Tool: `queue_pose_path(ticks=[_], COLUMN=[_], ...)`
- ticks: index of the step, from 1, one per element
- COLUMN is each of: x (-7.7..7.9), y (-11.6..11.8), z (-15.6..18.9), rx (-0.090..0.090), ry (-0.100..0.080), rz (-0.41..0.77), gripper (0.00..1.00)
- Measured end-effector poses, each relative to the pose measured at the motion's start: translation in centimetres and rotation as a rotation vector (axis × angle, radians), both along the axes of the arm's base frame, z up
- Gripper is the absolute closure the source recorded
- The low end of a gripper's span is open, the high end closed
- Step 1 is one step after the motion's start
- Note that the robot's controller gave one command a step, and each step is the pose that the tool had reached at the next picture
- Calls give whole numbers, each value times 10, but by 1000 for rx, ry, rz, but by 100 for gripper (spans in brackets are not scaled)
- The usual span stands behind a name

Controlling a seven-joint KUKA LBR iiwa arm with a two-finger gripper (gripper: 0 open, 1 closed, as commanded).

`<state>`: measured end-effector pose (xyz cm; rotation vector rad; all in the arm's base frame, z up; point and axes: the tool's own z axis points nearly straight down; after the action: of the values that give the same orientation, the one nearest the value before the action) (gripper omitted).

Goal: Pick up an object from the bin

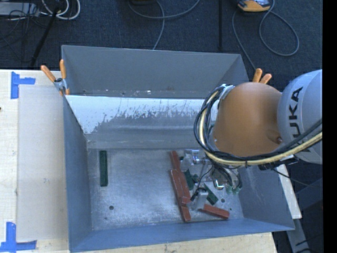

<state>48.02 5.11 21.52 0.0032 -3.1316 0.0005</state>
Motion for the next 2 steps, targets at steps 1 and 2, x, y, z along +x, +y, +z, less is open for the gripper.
queue_pose_path(ticks=[1,2], x=[20,44], y=[-86,-46], z=[-104,-144], rx=[2,-2], ry=[-4,-2], rz=[292,162], gripper=[0,0])
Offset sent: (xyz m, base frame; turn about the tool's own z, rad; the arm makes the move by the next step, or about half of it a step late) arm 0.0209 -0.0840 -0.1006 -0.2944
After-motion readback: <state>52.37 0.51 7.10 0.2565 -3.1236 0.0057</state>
